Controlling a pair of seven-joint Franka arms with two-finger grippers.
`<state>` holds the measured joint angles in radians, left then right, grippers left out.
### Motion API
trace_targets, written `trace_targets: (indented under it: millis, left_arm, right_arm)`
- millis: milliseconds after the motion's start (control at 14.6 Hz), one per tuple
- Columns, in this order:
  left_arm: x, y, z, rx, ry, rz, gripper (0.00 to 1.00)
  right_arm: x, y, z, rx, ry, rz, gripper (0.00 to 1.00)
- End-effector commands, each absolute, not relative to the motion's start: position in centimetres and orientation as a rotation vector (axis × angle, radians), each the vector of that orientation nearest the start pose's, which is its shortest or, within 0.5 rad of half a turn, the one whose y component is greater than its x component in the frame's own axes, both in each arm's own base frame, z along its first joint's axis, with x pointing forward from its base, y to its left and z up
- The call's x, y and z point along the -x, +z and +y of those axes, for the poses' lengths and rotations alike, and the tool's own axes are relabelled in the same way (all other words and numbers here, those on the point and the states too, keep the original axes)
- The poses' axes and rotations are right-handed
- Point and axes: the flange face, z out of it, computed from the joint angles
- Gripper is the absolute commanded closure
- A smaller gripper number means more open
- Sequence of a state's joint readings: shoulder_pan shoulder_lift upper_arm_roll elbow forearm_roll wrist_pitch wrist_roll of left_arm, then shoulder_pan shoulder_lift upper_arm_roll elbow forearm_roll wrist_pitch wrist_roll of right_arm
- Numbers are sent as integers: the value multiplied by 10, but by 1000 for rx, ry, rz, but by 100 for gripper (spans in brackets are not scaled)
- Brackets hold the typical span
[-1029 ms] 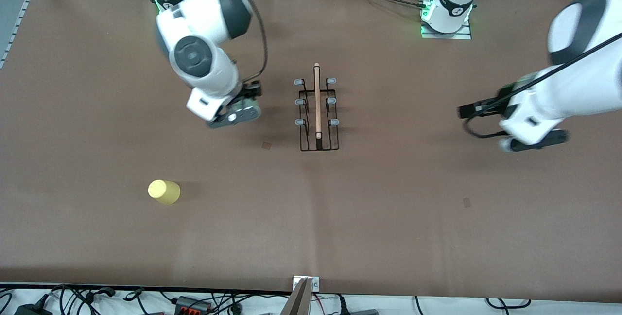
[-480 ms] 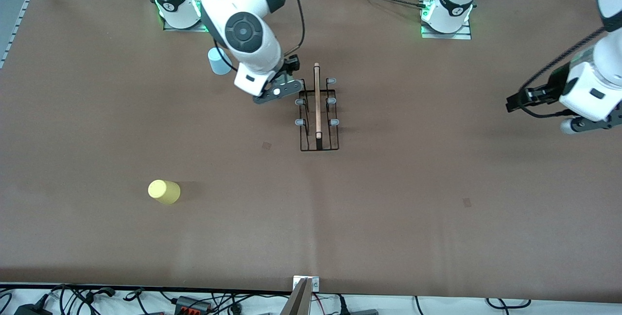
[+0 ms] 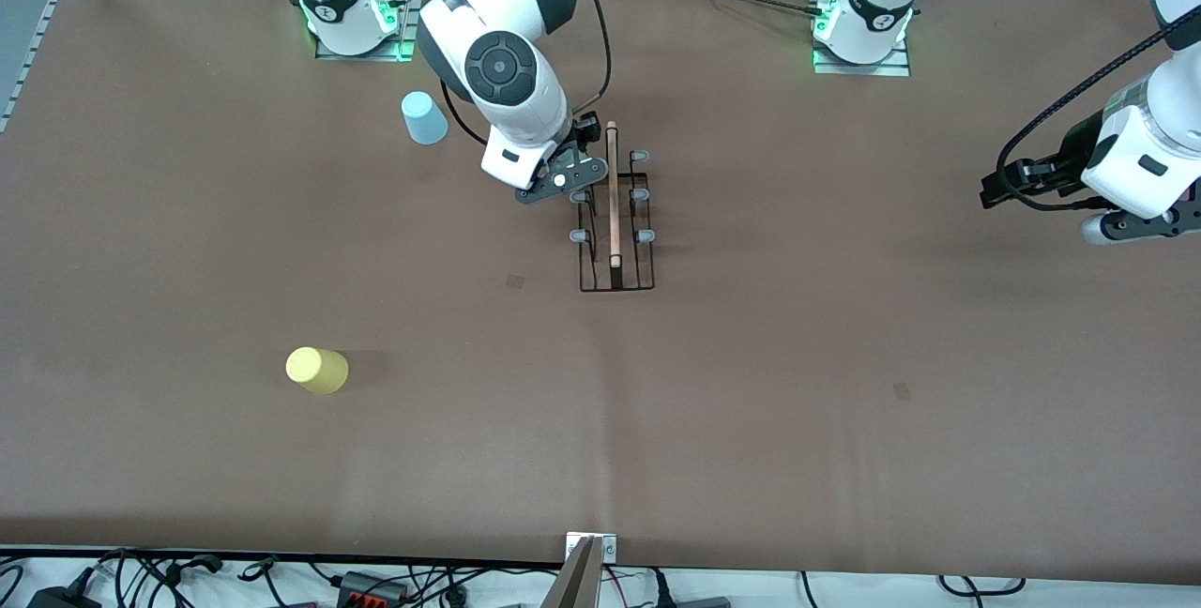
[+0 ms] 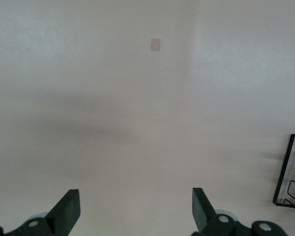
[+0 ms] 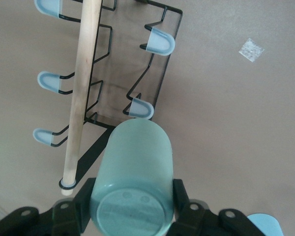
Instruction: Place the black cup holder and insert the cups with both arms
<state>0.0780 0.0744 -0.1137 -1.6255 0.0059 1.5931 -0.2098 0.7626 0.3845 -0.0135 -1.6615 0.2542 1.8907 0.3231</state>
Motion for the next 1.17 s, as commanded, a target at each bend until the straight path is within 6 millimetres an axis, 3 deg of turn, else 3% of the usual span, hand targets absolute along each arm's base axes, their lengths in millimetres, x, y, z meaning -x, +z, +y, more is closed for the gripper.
trace_targets:
  millis: [0, 412, 754, 1097]
  left_arm:
    - [-568, 562, -20, 3106, 142, -236, 0]
    - [-567, 563, -23, 3106, 142, -224, 0]
    - [-567, 565, -25, 3112, 147, -170, 0]
    - [-567, 565, -25, 3115, 150, -151, 0]
  right_arm:
    - [-454, 369, 465, 2952, 383, -481, 74]
    - [-444, 357, 473, 2960, 419, -508, 74]
    - [-444, 379, 464, 2958, 432, -509, 75]
    - [-441, 361, 471, 2972, 447, -513, 75]
